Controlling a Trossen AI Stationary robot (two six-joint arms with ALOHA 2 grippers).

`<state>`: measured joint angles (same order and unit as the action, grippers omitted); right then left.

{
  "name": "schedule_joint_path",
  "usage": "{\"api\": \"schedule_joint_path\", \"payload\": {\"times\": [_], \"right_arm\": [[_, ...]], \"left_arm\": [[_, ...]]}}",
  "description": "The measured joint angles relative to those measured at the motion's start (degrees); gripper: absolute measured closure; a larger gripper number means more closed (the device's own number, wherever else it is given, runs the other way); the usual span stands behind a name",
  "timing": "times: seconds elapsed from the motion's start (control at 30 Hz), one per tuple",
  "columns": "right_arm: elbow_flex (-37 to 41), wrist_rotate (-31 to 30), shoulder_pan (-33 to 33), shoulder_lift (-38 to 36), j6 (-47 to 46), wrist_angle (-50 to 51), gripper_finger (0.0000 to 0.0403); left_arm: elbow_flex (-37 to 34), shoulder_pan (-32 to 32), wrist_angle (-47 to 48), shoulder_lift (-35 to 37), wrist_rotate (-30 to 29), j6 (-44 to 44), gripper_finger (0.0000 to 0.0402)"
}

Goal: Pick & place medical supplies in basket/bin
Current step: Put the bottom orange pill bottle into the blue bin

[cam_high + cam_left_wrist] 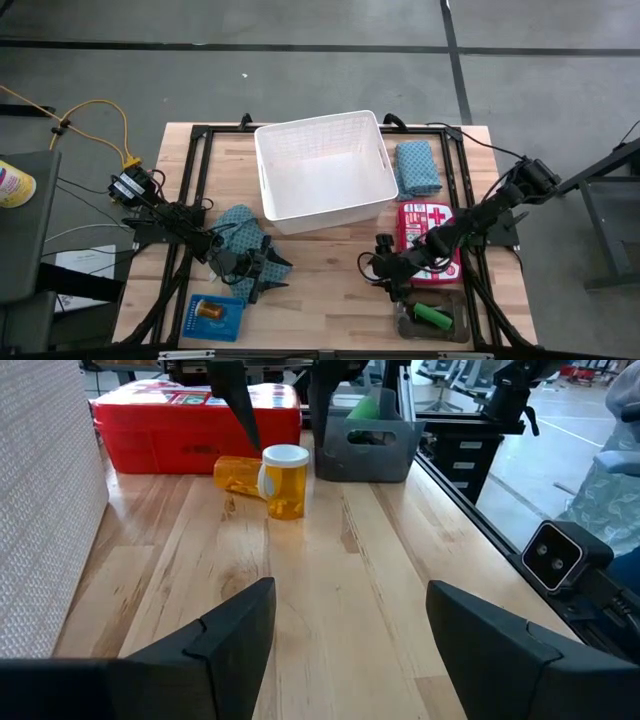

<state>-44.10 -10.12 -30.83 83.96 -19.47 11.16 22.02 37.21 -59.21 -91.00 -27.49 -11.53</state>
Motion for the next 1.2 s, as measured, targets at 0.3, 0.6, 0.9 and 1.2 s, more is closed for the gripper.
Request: {"api": "schedule_joint_path", "payload": {"times": [0.3, 0.6, 0.9, 1.2], "right_arm": [[0.0, -0.3, -0.3, 1.4, -0.4, 2.0, 0.0133], [0.0, 0.1, -0.3, 4.4, 0.0, 0.0, 0.0133], [0.0, 0.1, -0.3, 4.4, 0.4, -0.8, 0.0133], [0.0, -0.2, -0.3, 4.4, 0.4, -1.1, 0.0164]], "left_arm": [[0.0, 0.0, 0.0, 0.0, 0.0, 0.0, 0.0149], [0.0, 0.0, 0.0, 0.0, 0.0, 0.0, 0.0149], [0.0, 0.0, 0.0, 0.0, 0.0, 0.0, 0.0149], [0.0, 0.0, 0.0, 0.0, 0.0, 0.0, 0.0149]]}}
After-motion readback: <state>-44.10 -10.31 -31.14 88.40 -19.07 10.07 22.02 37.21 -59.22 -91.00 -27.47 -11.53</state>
